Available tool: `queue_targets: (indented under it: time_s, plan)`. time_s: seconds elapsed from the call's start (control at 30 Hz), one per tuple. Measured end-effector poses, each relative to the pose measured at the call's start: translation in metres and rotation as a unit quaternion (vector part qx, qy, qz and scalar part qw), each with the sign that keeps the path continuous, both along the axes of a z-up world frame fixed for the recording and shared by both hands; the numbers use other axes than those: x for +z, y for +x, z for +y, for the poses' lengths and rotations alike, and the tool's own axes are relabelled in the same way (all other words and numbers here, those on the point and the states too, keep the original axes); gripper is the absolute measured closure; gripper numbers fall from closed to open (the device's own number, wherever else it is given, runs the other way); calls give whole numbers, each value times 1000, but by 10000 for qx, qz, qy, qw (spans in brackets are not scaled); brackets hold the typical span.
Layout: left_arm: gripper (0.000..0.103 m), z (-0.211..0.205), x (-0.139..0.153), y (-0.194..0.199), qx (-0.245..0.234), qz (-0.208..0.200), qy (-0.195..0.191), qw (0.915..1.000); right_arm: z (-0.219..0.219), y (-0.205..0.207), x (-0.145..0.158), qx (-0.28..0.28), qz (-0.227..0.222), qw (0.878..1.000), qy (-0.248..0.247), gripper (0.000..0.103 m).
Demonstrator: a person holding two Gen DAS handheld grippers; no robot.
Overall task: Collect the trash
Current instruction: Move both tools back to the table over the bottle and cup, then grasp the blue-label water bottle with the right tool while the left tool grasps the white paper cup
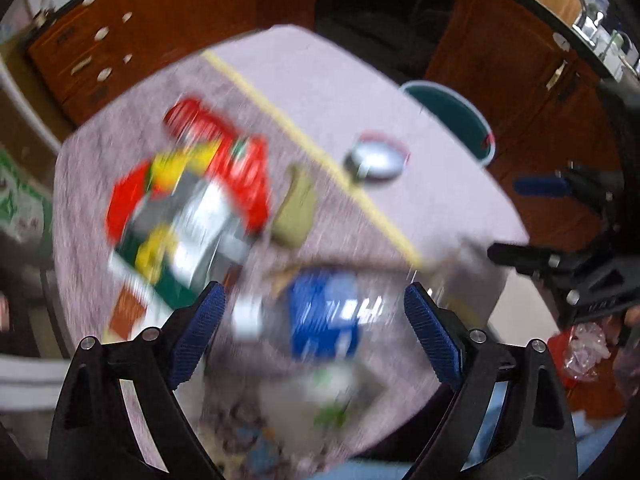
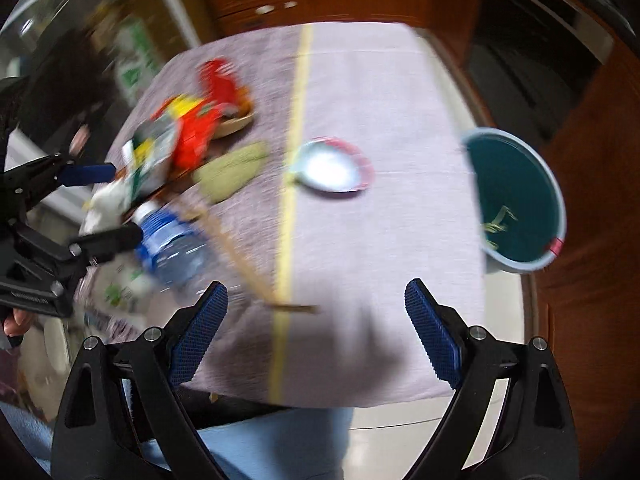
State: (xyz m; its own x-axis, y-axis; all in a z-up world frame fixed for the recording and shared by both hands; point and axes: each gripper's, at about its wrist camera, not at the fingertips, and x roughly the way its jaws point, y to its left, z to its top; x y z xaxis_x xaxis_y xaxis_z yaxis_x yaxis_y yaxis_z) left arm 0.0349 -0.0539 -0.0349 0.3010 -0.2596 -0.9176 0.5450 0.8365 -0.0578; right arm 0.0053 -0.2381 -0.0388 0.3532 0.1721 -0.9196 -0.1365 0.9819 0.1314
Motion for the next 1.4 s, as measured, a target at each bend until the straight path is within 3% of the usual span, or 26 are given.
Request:
queue_targets:
  time_s: [0.3, 0.33, 0.4, 0.5, 0.7, 0.83, 1.07, 1.13, 1.27, 1.4]
  plan:
    - [12, 64, -36, -57, 390, 407, -223, 9982, 69, -10, -3, 854, -54, 9963, -38, 18]
    - [12, 67, -40, -61, 422, 465, -274, 9977, 77, -7, -4, 990, -68, 9950, -72, 21]
    - [12, 73, -47, -68, 489, 530, -359, 9967, 92, -3, -9, 1183, -39, 9929, -106, 39]
    - [12, 80, -58, -74, 577, 654, -459, 9951, 109, 6, -16, 1391, 101, 9901, -149, 50]
    - [12, 86, -77, -70, 790, 723, -321, 9937, 118, 18, -32, 1488, 358, 9878, -298, 48]
    - [12, 93, -80, -56, 1057, 690, -364, 9913, 115, 18, -35, 1476, 561, 9874, -134, 41]
    - [12, 110, -77, -32, 1508, 647, -481, 9853, 111, 21, -58, 1263, 1016, 9865, 247, 41]
    - [12, 113, -69, -36, 1455, 602, -652, 9854, 108, 25, -63, 1143, 1086, 9868, 378, 41]
    - [12, 112, -57, -47, 1164, 376, -612, 9906, 104, 33, -75, 1022, 1226, 9851, 647, 42]
    - [12, 101, -55, -49, 866, 347, -602, 9938, 107, 30, -74, 1084, 1083, 9864, 599, 43]
